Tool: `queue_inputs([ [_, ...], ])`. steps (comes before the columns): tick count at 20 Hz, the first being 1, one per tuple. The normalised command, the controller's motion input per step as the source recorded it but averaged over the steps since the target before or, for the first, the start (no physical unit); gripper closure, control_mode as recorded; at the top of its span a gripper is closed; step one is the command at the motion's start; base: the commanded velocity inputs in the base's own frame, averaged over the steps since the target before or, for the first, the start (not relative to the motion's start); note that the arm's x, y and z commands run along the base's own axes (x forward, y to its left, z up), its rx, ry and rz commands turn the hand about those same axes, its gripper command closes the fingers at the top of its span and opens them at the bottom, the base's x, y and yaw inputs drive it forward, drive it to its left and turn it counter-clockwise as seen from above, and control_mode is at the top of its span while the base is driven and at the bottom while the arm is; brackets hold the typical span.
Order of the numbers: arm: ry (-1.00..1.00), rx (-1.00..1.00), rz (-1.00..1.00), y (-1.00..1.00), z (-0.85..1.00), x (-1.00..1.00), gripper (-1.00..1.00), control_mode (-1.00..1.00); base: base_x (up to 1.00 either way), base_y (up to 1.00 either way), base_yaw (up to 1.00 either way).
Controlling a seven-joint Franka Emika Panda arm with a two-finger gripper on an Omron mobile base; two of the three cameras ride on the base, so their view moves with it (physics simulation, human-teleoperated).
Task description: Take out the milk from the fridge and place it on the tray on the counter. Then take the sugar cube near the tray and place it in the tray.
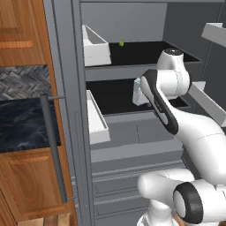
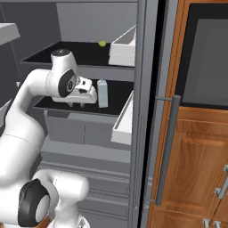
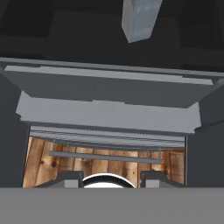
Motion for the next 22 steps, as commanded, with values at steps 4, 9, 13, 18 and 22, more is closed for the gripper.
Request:
queue_inputs([
  [4, -0.04, 0.00, -0.01, 0.00, 0.00, -0.15, -1.00, -1.00, 0.00, 0.00, 0.00],
  [9, -0.45, 0.00, -0.01, -0.05, 0.00, -0.11, -1.00, -1.00, 0.00, 0.00, 0.00],
  [13, -0.33, 0.00, 0.00, -0.29, 0.00, 0.05, -1.00, -1.00, 0.00, 0.00, 0.00],
  [18, -0.13, 0.02, 0.00, -0.31, 0.00, 0.42, -1.00, -1.00, 0.00, 0.00, 0.00],
  [22, 0.00, 0.00, 0.01, 0.00, 0.00, 0.62, -1.00, -1.00, 0.00, 0.00, 0.00],
])
